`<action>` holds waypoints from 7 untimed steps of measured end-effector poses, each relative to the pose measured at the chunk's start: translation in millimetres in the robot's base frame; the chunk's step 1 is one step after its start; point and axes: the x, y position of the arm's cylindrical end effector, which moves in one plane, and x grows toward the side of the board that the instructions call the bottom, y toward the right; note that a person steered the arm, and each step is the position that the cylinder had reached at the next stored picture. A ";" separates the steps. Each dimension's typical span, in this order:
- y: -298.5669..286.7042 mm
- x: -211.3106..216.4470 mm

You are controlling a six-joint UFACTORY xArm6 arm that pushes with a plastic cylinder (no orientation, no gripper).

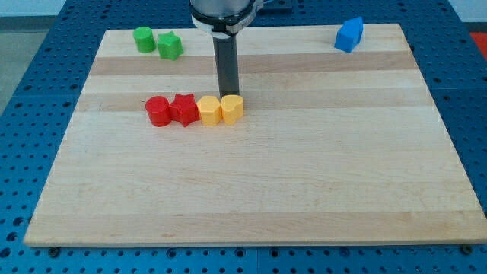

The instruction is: Move your arm to the top right

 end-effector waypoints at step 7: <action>186.7 -44.8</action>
